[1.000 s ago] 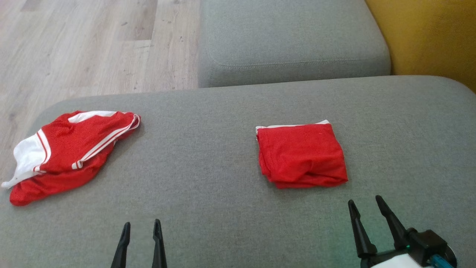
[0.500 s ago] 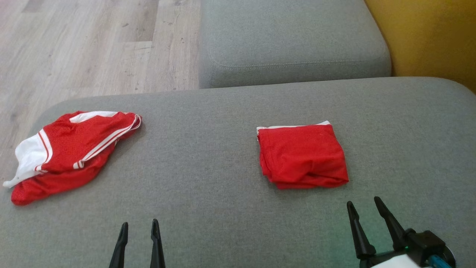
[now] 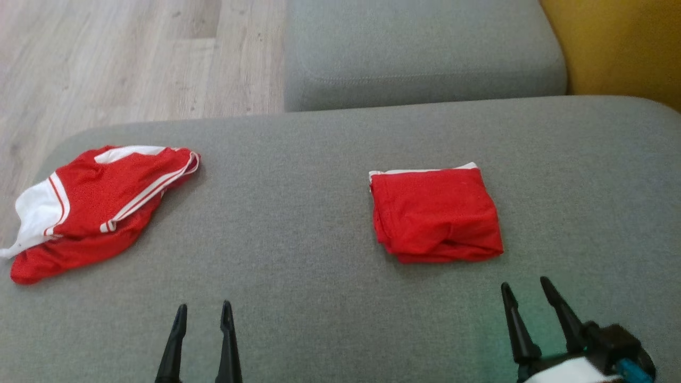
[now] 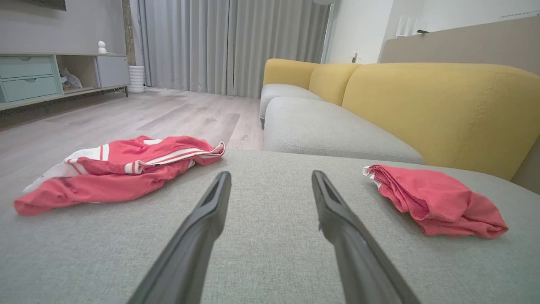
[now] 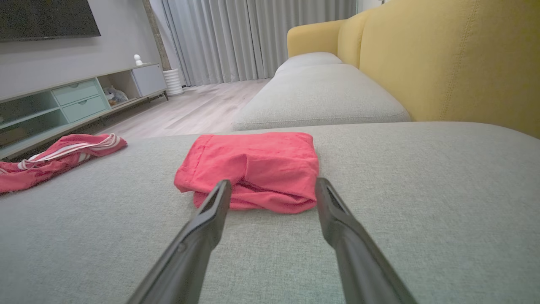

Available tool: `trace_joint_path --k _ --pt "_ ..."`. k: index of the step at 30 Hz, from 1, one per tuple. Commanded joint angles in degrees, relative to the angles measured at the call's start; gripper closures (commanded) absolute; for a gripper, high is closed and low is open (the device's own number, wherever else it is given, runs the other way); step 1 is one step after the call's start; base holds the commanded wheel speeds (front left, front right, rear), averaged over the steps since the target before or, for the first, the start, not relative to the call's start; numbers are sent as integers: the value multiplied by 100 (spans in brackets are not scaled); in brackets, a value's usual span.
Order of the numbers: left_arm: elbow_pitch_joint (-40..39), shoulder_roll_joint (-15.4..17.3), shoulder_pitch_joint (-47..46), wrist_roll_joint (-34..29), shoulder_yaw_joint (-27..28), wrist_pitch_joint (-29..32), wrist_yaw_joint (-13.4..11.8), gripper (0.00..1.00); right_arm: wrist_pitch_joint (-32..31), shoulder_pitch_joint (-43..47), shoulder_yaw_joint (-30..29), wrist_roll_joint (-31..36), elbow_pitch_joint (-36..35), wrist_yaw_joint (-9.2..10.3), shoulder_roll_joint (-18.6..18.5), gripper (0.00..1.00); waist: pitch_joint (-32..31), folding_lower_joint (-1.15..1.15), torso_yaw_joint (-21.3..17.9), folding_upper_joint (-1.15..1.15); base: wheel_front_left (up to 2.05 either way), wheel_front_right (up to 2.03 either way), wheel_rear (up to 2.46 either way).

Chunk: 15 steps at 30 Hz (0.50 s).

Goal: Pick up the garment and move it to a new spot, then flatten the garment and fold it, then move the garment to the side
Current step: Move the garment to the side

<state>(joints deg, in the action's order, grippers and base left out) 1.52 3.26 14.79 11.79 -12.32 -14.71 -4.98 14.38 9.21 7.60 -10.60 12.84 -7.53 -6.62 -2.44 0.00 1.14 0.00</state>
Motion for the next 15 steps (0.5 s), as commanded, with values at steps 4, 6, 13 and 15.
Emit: trace_joint_path --k 4,6,13,15 --pt "-273 -38 -443 -213 80 -29 -35 0 62 -588 65 51 -65 4 -155 0 231 0 71 0 0 0 0" --pt "-330 -38 -515 -213 16 -29 -54 0 62 -747 64 59 43 4 -198 0 336 0 110 0 0 0 0" --pt "-553 -38 -882 -216 -236 -29 -142 0 62 -1589 -9 -188 826 4 -392 0 823 0 253 0 0 0 0" --pt "-594 -38 -987 -205 -299 -29 -166 0 39 -1878 -12 -173 1189 4 -470 0 944 0 292 0 0 0 0"
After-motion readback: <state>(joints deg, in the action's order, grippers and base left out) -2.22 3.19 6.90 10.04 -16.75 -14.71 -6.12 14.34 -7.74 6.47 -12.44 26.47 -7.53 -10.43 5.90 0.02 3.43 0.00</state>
